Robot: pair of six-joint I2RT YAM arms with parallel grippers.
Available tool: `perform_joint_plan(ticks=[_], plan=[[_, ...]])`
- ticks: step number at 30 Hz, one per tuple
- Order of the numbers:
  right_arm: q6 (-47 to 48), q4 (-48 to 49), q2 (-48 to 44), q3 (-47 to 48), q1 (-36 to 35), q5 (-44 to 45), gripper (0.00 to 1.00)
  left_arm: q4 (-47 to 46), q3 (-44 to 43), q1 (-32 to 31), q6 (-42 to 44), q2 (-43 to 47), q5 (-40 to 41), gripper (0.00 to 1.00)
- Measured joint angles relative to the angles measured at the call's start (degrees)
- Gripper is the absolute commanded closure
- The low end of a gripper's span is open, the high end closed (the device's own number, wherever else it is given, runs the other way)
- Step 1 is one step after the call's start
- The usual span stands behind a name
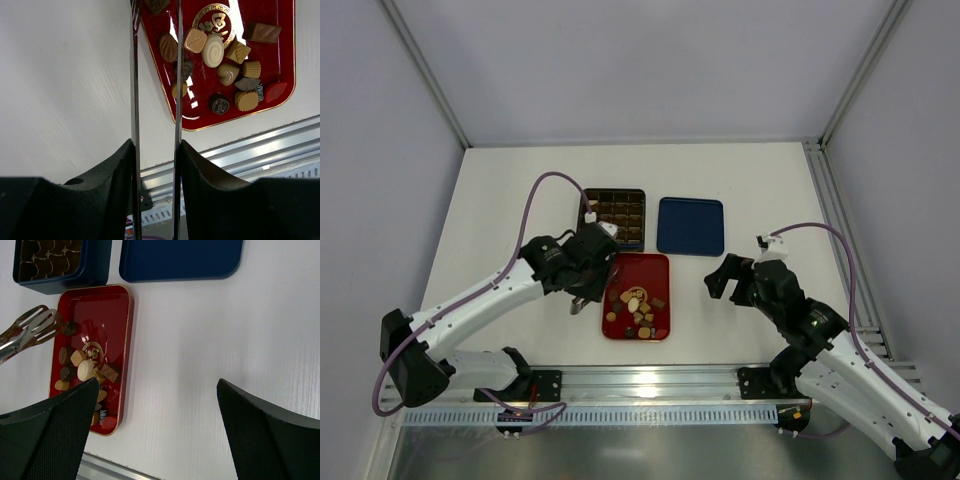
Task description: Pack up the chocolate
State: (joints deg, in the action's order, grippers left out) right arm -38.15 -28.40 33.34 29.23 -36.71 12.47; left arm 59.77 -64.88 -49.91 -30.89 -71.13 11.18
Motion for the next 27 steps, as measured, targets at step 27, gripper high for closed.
perform_joint_plan(ticks=[27], plan=[[-0.04, -0.61, -1.88, -0.87, 0.0, 0.07, 0.0, -1.31, 1.01, -1.07, -1.57, -3.52, -0.07, 0.6]])
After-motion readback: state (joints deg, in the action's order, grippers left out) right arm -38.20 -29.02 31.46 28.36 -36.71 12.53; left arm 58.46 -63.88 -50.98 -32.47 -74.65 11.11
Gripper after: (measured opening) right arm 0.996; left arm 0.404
